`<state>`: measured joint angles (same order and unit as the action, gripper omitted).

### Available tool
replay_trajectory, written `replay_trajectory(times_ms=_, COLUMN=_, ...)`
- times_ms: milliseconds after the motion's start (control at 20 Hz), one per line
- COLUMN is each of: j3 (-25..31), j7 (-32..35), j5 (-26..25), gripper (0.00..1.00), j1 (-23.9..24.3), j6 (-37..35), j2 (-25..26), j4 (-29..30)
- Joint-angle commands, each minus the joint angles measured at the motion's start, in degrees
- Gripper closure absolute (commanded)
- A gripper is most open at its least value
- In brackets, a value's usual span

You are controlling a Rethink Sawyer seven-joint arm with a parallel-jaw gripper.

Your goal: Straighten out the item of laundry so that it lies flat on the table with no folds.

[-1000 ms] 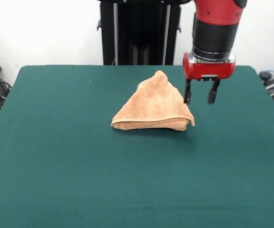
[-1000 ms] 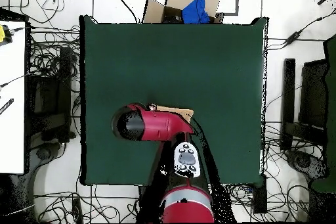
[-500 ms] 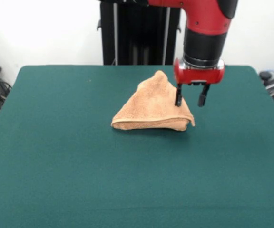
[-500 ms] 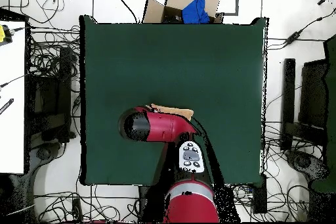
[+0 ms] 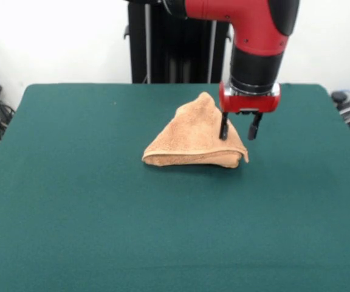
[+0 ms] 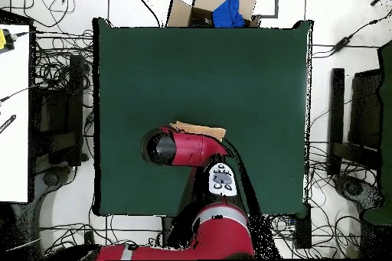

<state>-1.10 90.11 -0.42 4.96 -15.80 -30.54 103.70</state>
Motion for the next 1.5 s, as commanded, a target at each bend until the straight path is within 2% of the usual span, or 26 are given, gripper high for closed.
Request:
replay_trajectory(times_ms=50, j3=-1.2, j7=9.5, j5=-0.9, gripper=0.00, j1=-1.0, j6=3.7, j2=5.3, j4=-3.6)
replay_trajectory(times_ms=600, j3=-1.8, j7=10.2, j5=-0.3, gripper=0.00, j1=-1.8, j6=5.5, j2=7.4, j4=-6.1)
replay_trajectory(times_ms=650, j3=-1.8, j7=10.3, j5=-0.4, gripper=1.00, j1=-1.8, j6=5.8, j2=7.4, j4=-5.9)
replay_trajectory(times_ms=850, j3=-1.4, j7=10.1, j5=-1.6, gripper=1.00, j1=-1.4, j6=9.6, j2=6.9, j4=-5.0)
replay_trajectory(times_ms=1150, j3=-1.4, j7=10.2, j5=-0.6, gripper=1.00, j1=-1.4, j6=7.2, j2=6.0, j4=-3.8)
replay_trajectory(times_ms=1500, j3=0.3, j7=8.8, j5=-1.0, gripper=1.00, j1=0.4, j6=3.7, j2=-1.3, j4=1.3)
